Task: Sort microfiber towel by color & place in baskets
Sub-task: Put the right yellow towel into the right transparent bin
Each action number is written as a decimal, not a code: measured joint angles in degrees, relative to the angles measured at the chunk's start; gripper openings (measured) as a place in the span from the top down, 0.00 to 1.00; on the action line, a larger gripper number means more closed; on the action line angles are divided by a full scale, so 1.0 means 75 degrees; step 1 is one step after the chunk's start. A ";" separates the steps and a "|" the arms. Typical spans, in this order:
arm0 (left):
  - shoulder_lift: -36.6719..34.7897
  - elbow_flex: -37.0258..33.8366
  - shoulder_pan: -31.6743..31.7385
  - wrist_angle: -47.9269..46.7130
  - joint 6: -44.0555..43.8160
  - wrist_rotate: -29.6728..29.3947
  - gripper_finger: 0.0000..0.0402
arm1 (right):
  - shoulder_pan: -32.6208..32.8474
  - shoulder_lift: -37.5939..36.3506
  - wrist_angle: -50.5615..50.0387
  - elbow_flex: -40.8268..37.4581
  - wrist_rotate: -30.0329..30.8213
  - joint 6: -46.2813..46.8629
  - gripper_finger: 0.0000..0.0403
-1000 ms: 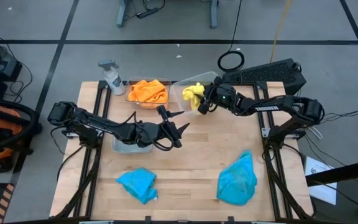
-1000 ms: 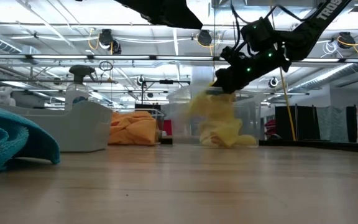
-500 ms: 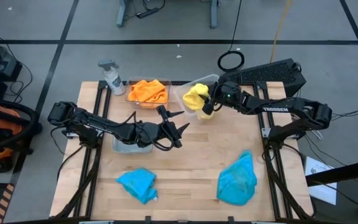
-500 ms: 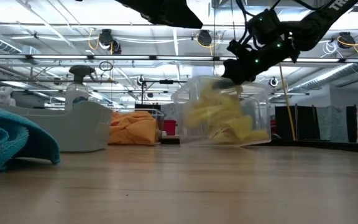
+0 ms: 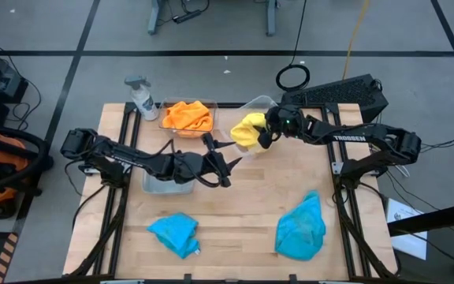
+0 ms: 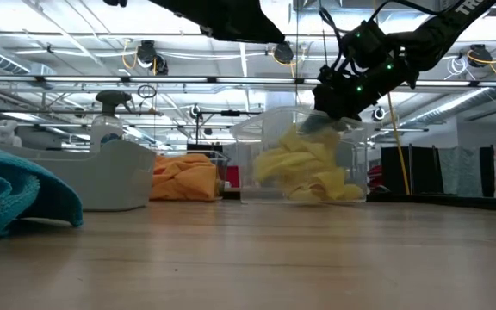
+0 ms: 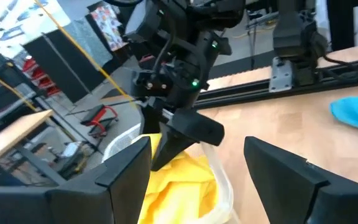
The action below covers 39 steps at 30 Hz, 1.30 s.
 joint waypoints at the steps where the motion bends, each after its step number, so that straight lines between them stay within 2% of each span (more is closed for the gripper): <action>1: 0.0000 0.0000 0.0039 -0.0062 -0.0097 0.0129 0.35 | -0.0017 0.0000 -0.0026 0.0000 -0.0072 0.0038 0.33; 6: 0.0003 0.0000 0.0352 -0.0860 -0.0536 0.1009 0.35 | -0.0039 0.0000 -0.0035 0.0003 -0.0089 0.0385 0.29; 12: 0.0181 0.0000 0.0915 -0.1786 -0.0994 0.2020 0.35 | -0.0044 0.0000 -0.0044 0.0003 -0.0273 0.0490 0.32; 19: 0.0895 0.0003 0.1585 -0.1396 -0.0969 0.1952 0.35 | -0.0041 0.0000 -0.0035 0.0009 -0.0433 0.0611 0.38; 26: 0.0970 0.0003 0.1874 -0.1273 -0.0962 0.1942 0.35 | -0.0041 0.0000 -0.0031 0.0012 -0.0362 0.0626 0.42; 34: 0.0990 0.0000 0.1932 -0.1004 -0.0944 0.1857 0.35 | -0.0027 0.0003 -0.0156 0.0012 -0.0683 0.1309 0.57; 36: 0.0994 0.0000 0.1956 -0.0981 -0.0964 0.1764 0.35 | -0.0018 0.0003 -0.0374 0.0012 -0.1079 0.1204 0.56; 39: 0.0994 0.0000 0.2004 -0.0951 -0.0995 0.1701 0.35 | -0.0012 0.0003 -0.0618 0.0009 -0.1458 0.0907 0.47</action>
